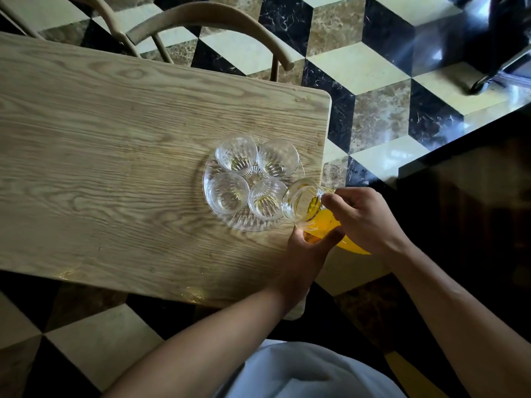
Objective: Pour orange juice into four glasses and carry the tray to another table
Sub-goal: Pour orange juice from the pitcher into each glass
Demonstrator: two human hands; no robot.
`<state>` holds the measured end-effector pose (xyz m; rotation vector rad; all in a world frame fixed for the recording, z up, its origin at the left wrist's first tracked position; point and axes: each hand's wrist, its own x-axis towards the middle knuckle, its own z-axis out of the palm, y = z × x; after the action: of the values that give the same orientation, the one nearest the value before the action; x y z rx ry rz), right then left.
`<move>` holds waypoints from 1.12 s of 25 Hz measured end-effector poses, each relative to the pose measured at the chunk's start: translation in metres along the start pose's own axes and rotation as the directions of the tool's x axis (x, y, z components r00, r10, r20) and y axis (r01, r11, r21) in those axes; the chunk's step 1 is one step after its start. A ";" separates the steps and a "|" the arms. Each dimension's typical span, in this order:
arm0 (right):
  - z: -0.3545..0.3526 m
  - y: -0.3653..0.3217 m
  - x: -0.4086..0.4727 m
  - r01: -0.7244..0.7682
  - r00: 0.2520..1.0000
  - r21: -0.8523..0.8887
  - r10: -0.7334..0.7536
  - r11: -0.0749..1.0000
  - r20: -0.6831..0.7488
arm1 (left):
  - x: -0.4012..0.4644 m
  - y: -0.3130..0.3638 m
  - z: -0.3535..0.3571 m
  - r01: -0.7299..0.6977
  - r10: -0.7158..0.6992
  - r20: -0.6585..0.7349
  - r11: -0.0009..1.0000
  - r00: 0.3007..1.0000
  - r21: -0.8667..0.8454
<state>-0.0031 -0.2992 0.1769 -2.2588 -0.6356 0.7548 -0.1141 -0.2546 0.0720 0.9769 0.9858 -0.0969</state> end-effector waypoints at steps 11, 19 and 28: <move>0.002 -0.011 0.008 -0.026 0.999 -0.191 0.030 0.981 0.017 | 0.006 -0.007 0.009 0.029 -0.031 -0.025 0.996 0.999 -0.083; 0.004 -0.017 0.010 -0.019 0.999 -0.244 0.027 0.970 0.030 | 0.009 -0.009 0.007 -0.020 0.017 -0.041 0.998 0.999 -0.059; 0.009 -0.031 0.016 -0.039 0.998 -0.332 0.052 0.943 0.032 | 0.021 -0.017 0.002 -0.020 0.021 0.011 0.992 1.000 -0.123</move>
<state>-0.0045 -0.2652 0.1879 -2.5775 -0.7805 0.7633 -0.1090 -0.2587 0.0454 0.8723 0.9596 -0.0247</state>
